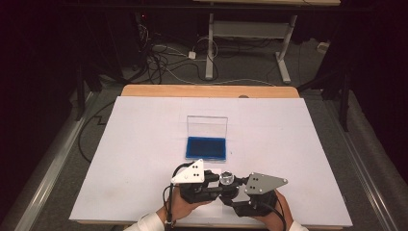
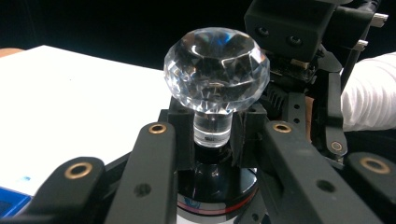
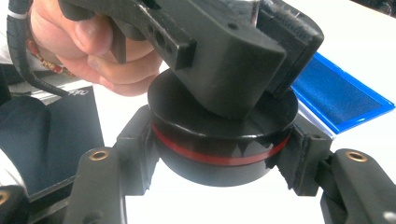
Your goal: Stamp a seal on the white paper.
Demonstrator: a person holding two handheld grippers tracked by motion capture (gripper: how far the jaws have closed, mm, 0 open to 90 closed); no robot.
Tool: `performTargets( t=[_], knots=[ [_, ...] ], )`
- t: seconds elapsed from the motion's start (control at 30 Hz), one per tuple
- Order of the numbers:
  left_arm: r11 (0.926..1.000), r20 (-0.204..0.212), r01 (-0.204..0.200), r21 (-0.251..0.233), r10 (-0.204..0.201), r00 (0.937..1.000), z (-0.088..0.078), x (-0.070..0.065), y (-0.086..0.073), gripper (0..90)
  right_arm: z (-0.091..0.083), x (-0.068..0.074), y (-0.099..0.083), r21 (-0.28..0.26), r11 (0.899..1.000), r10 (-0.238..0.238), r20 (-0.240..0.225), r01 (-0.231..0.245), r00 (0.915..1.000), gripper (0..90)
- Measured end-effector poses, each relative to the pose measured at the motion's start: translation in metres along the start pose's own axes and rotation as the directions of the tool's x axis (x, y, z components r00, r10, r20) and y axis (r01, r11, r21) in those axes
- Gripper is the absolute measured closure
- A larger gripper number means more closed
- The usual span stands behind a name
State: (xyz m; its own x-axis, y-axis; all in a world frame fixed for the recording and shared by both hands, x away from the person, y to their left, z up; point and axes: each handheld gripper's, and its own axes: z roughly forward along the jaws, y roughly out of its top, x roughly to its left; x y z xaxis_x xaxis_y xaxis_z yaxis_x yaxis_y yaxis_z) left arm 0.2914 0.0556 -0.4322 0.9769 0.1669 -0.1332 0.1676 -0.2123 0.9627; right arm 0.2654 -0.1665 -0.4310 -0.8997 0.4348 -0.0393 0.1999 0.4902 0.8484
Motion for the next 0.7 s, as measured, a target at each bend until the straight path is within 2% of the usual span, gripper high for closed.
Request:
performTargets(
  t=[0.13,0.4,0.43,0.47,0.5,0.53,0.57,0.7],
  knots=[
    [0.9994,-0.008,-0.016,0.031,0.016,0.9998,0.0018,-0.0015,0.0016,72.2,0.001,-0.001,-0.001,0.008,1.0,0.002,-0.009,-0.002,1.0,38.6],
    [0.9999,0.029,0.013,-0.003,-0.013,0.9995,-0.001,0.0017,0.0012,72.3,-0.0015,-0.0016,-0.0002,-0.026,0.999,0.042,-0.039,-0.043,0.9983,38.8],
    [0.9999,0.025,-0.005,-0.009,0.005,0.9997,-0.0002,0.0022,0.002,72.4,-0.0012,-0.002,-0.0005,-0.025,0.999,0.043,-0.043,-0.044,0.9982,38.8],
    [1.0,0.013,0.01,-0.001,-0.01,0.9999,-0.0005,0.0009,0.0019,72.4,-0.0009,-0.0033,-0.0009,-0.028,0.998,0.059,-0.053,-0.061,0.9968,38.8],
    [0.9999,0.018,0.015,-0.003,-0.015,0.9997,-0.0006,0.0022,0.0016,72.4,-0.0007,-0.0042,-0.0007,-0.029,0.997,0.065,-0.057,-0.066,0.9963,38.7],
    [0.9999,0.023,0.006,-0.013,-0.006,0.9997,-0.0003,0.0041,0.0019,72.4,-0.0005,-0.0044,-0.0005,-0.028,0.998,0.062,-0.055,-0.064,0.9966,38.7],
    [0.9998,0.012,0.018,-0.004,-0.018,0.9998,-0.001,0.0034,0.0014,72.3,0.0002,-0.005,-0.0011,-0.033,0.997,0.062,-0.056,-0.064,0.9965,38.6],
    [0.9999,0.002,0.013,-0.001,-0.013,0.9999,-0.001,0.0043,0.0013,72.2,0.0025,-0.0052,-0.002,-0.038,0.997,0.058,-0.04,-0.06,0.9975,38.5]
  ],
)
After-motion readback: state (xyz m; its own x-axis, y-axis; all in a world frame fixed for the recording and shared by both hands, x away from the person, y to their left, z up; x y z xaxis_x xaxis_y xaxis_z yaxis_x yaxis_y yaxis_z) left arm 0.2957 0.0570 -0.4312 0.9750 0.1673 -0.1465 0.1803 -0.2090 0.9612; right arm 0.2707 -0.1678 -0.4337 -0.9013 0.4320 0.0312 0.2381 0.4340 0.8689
